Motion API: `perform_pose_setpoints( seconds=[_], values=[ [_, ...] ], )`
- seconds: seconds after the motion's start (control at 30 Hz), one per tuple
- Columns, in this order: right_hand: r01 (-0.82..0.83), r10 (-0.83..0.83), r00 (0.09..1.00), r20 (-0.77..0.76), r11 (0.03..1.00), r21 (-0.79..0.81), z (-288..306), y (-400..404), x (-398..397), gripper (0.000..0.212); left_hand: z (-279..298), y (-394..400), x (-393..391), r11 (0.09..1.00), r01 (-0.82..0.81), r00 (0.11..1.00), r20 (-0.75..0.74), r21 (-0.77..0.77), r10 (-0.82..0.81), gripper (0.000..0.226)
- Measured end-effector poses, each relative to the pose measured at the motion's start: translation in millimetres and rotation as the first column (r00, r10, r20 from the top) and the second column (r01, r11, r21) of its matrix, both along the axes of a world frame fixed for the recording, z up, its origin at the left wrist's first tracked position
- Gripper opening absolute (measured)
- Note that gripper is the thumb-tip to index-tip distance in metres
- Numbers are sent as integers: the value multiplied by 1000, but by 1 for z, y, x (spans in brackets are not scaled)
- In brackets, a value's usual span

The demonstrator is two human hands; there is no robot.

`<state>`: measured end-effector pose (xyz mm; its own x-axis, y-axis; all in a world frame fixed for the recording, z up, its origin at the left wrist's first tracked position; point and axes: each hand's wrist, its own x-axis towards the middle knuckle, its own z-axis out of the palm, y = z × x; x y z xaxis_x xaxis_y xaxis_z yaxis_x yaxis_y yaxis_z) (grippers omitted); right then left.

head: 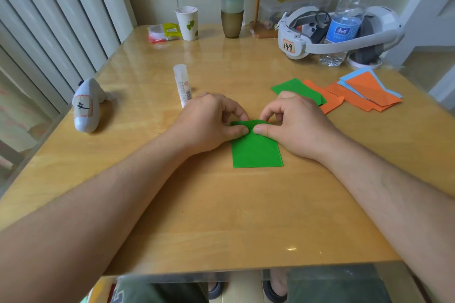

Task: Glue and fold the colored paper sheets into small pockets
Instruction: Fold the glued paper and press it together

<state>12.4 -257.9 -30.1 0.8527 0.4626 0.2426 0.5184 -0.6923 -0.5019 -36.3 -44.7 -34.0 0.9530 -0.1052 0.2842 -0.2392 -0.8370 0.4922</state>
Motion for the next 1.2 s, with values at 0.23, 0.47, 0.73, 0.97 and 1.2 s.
perform_pose_setpoints(
  seconds=[0.23,0.47,0.73,0.97,1.2],
  values=[
    [43,-43,999,27,999,0,-3,2,4,19,-3,-4,4,998,-66,998,21,21,65,10],
    [61,-61,997,54,998,-2,-7,4,6,20,-4,-7,5,993,-108,994,26,39,107,9],
    [61,-61,995,80,998,8,-9,2,9,16,-5,-7,4,984,-161,986,50,72,158,7],
    [64,-65,993,103,998,12,-9,-1,10,9,-4,-7,3,973,-219,975,57,66,216,7],
    [-124,134,973,188,990,-61,-11,-2,4,39,-3,-9,-1,981,-88,990,122,171,67,29]
  ],
)
